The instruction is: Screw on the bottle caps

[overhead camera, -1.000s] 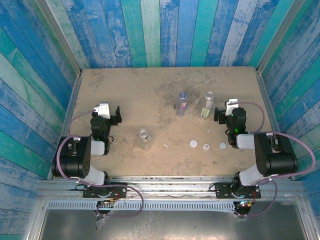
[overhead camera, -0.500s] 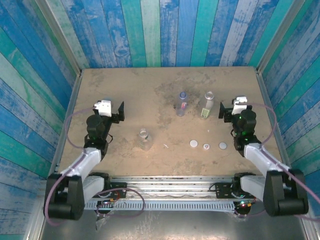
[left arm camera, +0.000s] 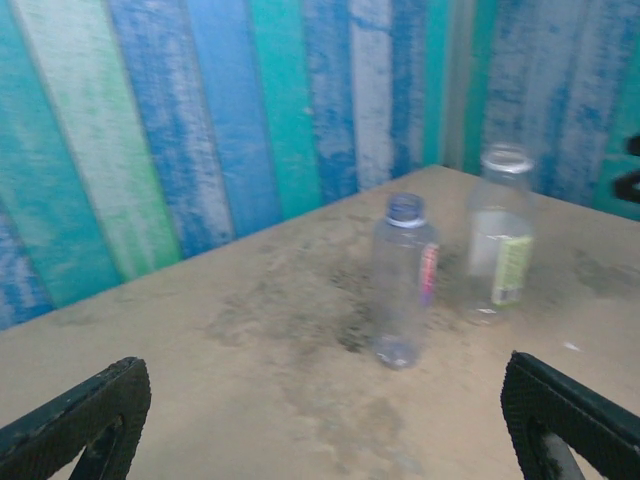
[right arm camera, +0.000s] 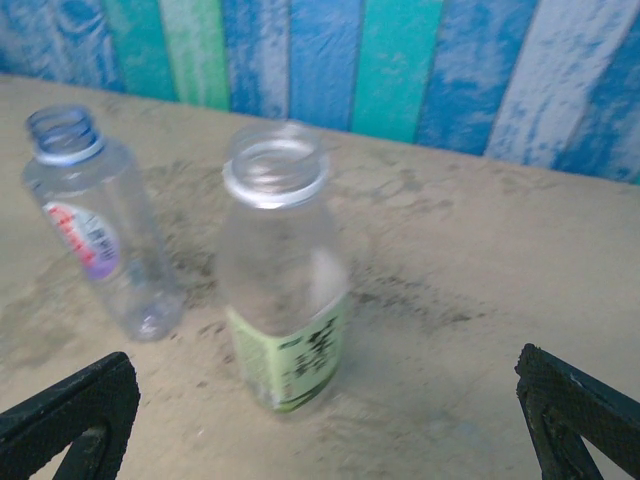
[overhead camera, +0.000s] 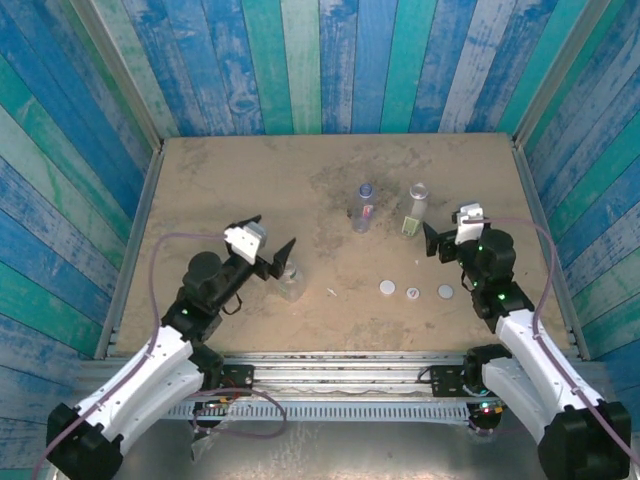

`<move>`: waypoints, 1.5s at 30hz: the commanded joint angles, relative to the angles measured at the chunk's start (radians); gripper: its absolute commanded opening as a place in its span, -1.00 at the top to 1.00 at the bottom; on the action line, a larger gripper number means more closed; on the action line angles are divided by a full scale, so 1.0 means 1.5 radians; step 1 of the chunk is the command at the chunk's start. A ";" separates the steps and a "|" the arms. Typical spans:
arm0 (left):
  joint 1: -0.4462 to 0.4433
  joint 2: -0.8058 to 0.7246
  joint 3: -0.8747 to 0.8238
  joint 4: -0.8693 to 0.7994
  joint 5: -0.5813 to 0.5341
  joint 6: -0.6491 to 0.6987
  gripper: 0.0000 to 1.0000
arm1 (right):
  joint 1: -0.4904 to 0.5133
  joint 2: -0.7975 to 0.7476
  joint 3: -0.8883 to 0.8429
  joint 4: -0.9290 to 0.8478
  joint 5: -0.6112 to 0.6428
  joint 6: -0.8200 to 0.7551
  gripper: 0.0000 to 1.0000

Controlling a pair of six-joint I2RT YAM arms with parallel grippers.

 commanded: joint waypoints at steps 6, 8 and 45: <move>-0.120 0.047 -0.096 0.115 -0.074 -0.073 -0.88 | 0.024 0.033 0.056 -0.050 -0.025 -0.012 -1.00; -0.120 0.038 -0.125 0.139 -0.090 -0.092 -0.87 | 0.027 0.038 0.061 -0.051 -0.032 -0.010 -1.00; -0.120 0.261 -0.250 0.322 -0.104 -0.128 -0.36 | 0.043 0.085 0.092 -0.044 -0.042 0.027 -1.00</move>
